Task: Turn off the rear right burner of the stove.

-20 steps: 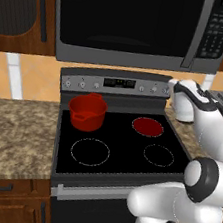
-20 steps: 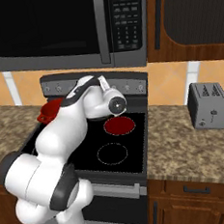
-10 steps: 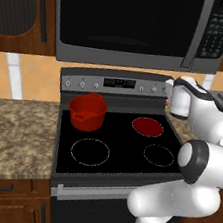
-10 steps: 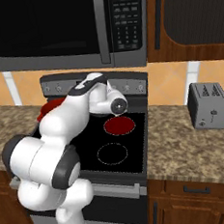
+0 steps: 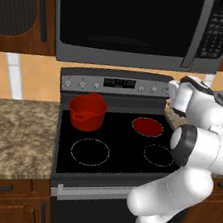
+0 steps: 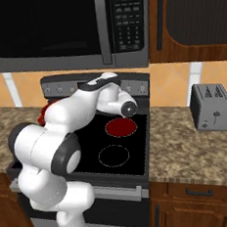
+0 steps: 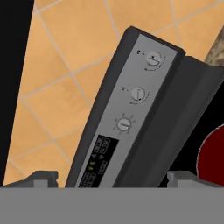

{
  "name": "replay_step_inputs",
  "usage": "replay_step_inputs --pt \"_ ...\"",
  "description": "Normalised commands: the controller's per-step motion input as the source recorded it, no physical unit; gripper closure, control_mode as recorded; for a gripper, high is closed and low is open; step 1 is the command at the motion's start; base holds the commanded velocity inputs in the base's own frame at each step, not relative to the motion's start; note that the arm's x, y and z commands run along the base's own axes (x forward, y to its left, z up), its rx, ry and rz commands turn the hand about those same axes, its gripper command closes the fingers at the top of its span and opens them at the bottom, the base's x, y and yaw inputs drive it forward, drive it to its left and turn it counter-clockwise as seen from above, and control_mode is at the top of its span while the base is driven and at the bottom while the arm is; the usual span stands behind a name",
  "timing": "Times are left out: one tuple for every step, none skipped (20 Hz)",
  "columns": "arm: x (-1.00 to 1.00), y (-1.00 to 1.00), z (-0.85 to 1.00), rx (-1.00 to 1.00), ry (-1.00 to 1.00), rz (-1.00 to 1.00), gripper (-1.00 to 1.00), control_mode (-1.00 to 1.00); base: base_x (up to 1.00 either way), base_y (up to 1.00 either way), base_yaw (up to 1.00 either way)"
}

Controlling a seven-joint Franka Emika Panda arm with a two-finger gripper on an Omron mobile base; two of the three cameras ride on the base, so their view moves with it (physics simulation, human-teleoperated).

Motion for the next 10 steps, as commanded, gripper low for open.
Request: replay_step_inputs --pt "0.0 0.0 0.0 0.0 0.0 0.0 -1.0 -1.0 0.0 0.0 0.0" --pt "0.0 0.0 0.0 0.0 0.0 0.0 -1.0 -1.0 0.0 0.0 0.0" --pt "0.0 0.0 -0.11 0.0 0.0 0.0 -1.0 -1.0 0.0 0.0 0.0" --pt "0.04 0.0 -0.21 0.0 0.01 0.0 -1.0 -1.0 0.0 0.0 0.0" --pt "0.1 0.0 -0.2 0.0 0.01 0.0 -1.0 -1.0 0.0 0.0 0.0" --pt "0.14 0.0 -0.16 0.0 0.0 0.0 -1.0 -1.0 0.0 0.0 0.0" --pt "0.16 0.0 -0.1 0.0 0.0 0.0 -1.0 -1.0 0.0 0.0 0.0" --pt "0.21 0.0 -0.06 0.0 0.0 0.0 -1.0 -1.0 0.0 0.0 0.0" --pt "0.26 0.0 -0.04 0.0 0.0 0.0 -1.0 -1.0 0.0 0.0 0.0" --pt "0.31 0.0 -0.04 0.0 0.0 0.0 -1.0 -1.0 0.0 0.0 0.0"
